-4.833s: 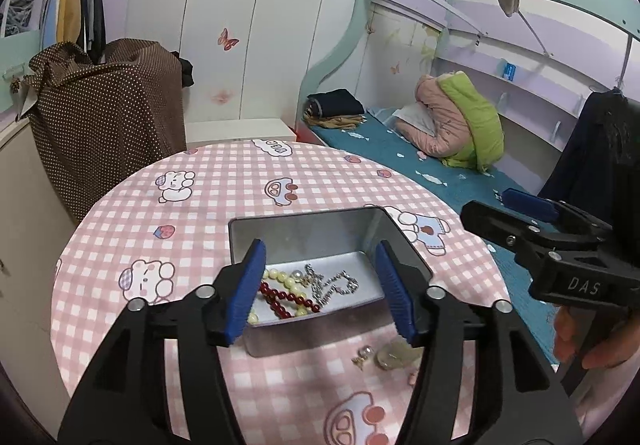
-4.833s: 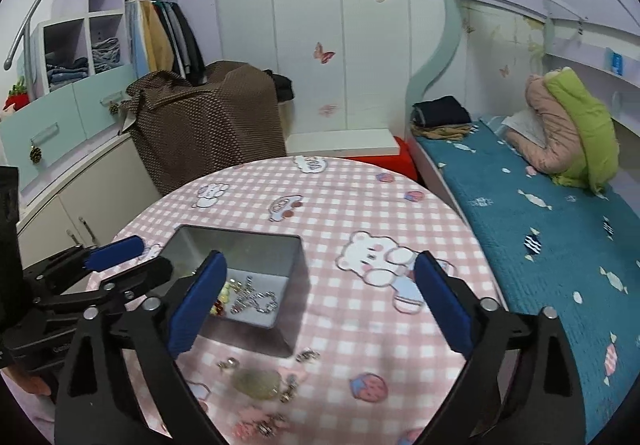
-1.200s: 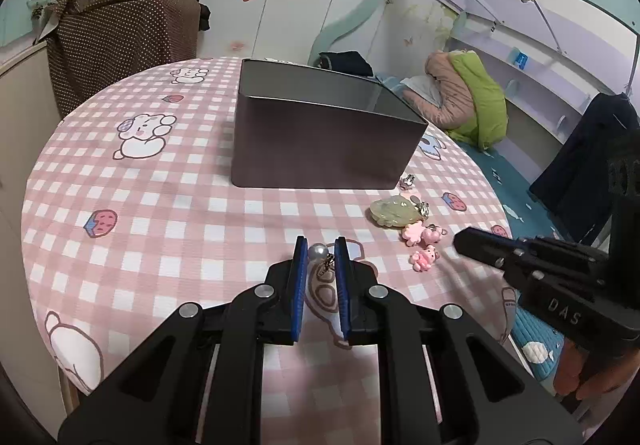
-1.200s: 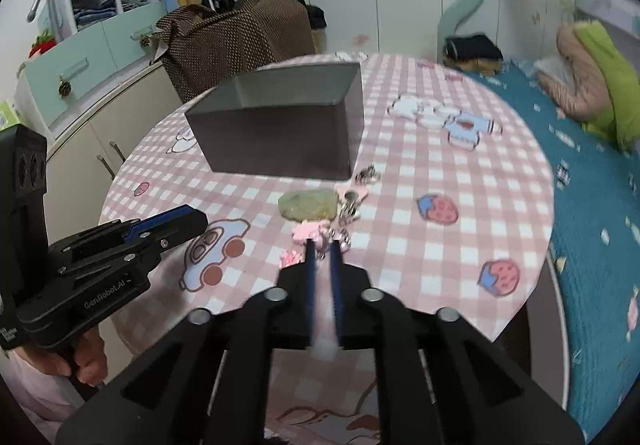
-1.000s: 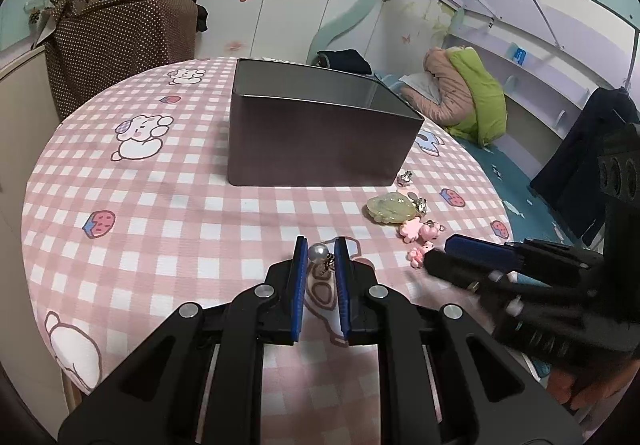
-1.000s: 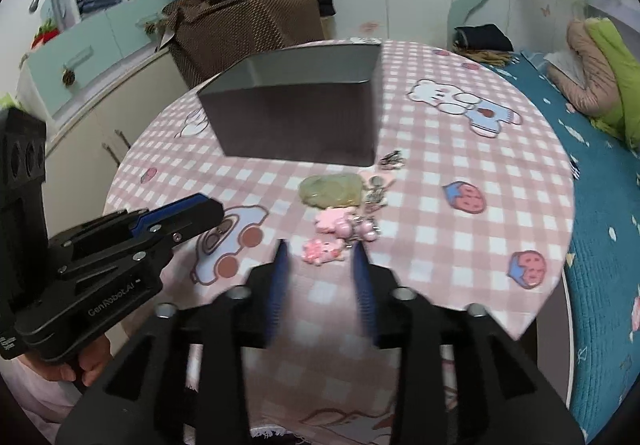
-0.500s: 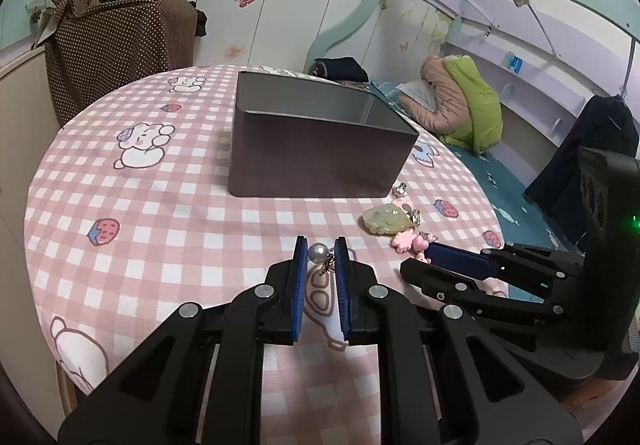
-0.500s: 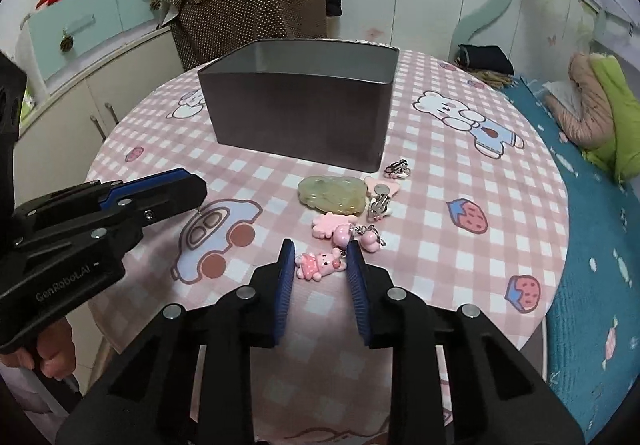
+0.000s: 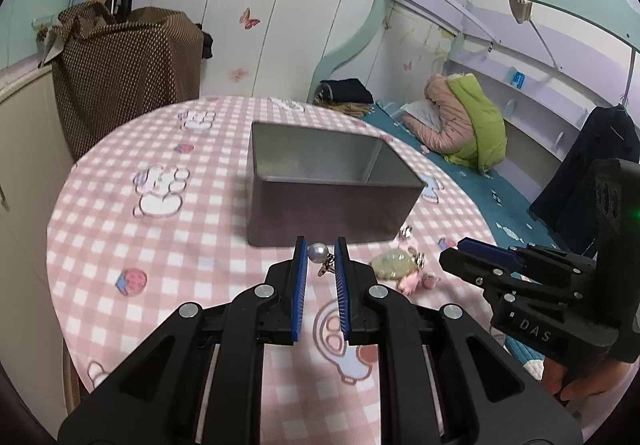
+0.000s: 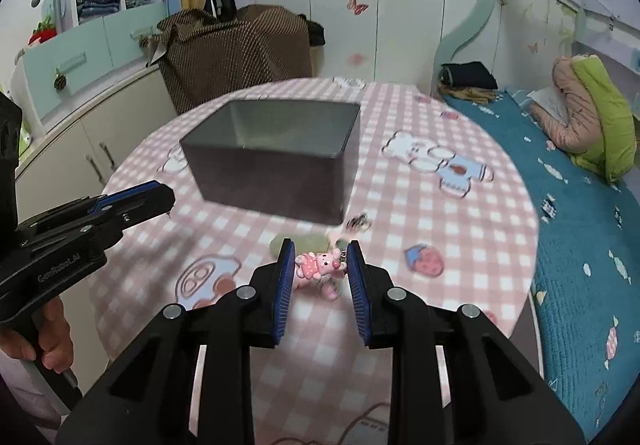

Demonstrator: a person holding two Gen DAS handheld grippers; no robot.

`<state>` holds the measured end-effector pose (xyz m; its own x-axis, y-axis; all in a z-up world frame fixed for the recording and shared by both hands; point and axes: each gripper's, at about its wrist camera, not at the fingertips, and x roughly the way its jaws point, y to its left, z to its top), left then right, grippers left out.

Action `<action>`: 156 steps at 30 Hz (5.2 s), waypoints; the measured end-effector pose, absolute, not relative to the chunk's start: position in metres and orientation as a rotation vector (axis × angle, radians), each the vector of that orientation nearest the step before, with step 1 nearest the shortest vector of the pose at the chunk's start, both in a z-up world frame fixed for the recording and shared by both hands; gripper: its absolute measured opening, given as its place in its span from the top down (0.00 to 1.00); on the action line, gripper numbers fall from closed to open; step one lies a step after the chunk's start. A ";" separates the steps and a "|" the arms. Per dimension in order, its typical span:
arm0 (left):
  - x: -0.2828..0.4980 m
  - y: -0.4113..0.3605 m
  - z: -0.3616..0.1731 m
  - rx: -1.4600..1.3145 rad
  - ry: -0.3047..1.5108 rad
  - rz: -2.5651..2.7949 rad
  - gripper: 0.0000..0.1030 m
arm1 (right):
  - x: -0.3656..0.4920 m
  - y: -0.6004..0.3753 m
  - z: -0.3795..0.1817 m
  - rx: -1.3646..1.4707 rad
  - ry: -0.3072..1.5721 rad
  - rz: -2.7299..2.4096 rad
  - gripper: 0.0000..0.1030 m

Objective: Organize jewelry
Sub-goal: 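Carry both items over the grey box, lower them in and open both grippers, then withdraw both tools from the box toward the jade pendant, then grasp the jade pendant with the left gripper while the right grasps a pink charm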

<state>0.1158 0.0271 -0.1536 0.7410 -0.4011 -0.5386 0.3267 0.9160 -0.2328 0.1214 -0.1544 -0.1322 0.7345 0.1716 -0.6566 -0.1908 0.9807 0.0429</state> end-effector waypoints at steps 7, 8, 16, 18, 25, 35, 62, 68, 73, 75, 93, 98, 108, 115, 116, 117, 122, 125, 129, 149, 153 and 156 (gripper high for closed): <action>0.123 0.018 -0.134 -0.112 0.567 -0.422 0.87 | 0.132 -0.163 -0.111 -0.024 0.650 0.176 0.76; 0.126 0.016 -0.130 -0.110 0.559 -0.427 0.87 | 0.133 -0.164 -0.108 -0.023 0.641 0.173 0.76; 0.150 -0.006 -0.115 -0.106 0.548 -0.483 0.87 | 0.151 -0.170 -0.091 -0.002 0.579 0.168 0.76; 0.158 -0.014 -0.114 -0.092 0.550 -0.492 0.87 | 0.157 -0.172 -0.089 0.004 0.573 0.168 0.76; 0.192 -0.031 -0.116 -0.105 0.598 -0.519 0.87 | 0.172 -0.177 -0.090 0.023 0.565 0.172 0.76; 0.223 -0.050 -0.120 -0.074 0.629 -0.524 0.79 | 0.189 -0.189 -0.094 0.060 0.573 0.173 0.76; 0.183 0.019 -0.127 -0.098 0.655 -0.317 0.63 | 0.200 -0.129 -0.096 0.036 0.613 0.357 0.76; 0.174 0.026 -0.125 -0.091 0.649 -0.290 0.63 | 0.200 -0.120 -0.104 0.035 0.651 0.359 0.76; 0.169 0.036 -0.124 -0.110 0.653 -0.276 0.57 | 0.198 -0.110 -0.107 0.014 0.668 0.340 0.75; 0.167 0.037 -0.123 -0.105 0.654 -0.274 0.57 | 0.197 -0.109 -0.105 0.023 0.666 0.338 0.71; 0.146 0.022 -0.114 -0.088 0.635 -0.322 0.54 | 0.175 -0.131 -0.092 0.016 0.618 0.225 0.44; 0.136 0.011 -0.115 -0.087 0.639 -0.341 0.51 | 0.166 -0.142 -0.092 0.024 0.613 0.201 0.40; 0.125 -0.005 -0.126 -0.110 0.672 -0.391 0.44 | 0.148 -0.169 -0.105 0.047 0.634 0.161 0.30; 0.120 -0.001 -0.141 -0.109 0.709 -0.378 0.37 | 0.136 -0.186 -0.128 0.052 0.701 0.114 0.25; 0.121 0.001 -0.144 -0.126 0.721 -0.387 0.37 | 0.133 -0.190 -0.132 0.064 0.716 0.106 0.25; 0.121 0.003 -0.147 -0.135 0.726 -0.395 0.36 | 0.131 -0.192 -0.134 0.069 0.721 0.108 0.25; 0.128 0.002 -0.162 -0.157 0.761 -0.404 0.35 | 0.124 -0.198 -0.146 0.063 0.765 0.095 0.25; 0.131 -0.004 -0.169 -0.143 0.780 -0.407 0.35 | 0.122 -0.201 -0.152 0.085 0.775 0.105 0.25; 0.134 -0.019 -0.174 -0.113 0.796 -0.436 0.35 | 0.122 -0.205 -0.155 0.087 0.779 0.106 0.25; 0.161 -0.081 -0.198 0.062 0.813 -0.414 0.37 | 0.117 -0.232 -0.161 0.144 0.790 0.091 0.25; 0.160 -0.078 -0.200 0.080 0.795 -0.421 0.59 | 0.119 -0.231 -0.163 0.148 0.793 0.104 0.25; 0.160 -0.074 -0.200 0.067 0.794 -0.437 0.60 | 0.119 -0.229 -0.162 0.150 0.787 0.122 0.25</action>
<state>0.1596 -0.0739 -0.2001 0.6168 -0.3543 -0.7029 0.4039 0.9089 -0.1037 0.1187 -0.2287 -0.1625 0.6995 0.1652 -0.6953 -0.0535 0.9823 0.1795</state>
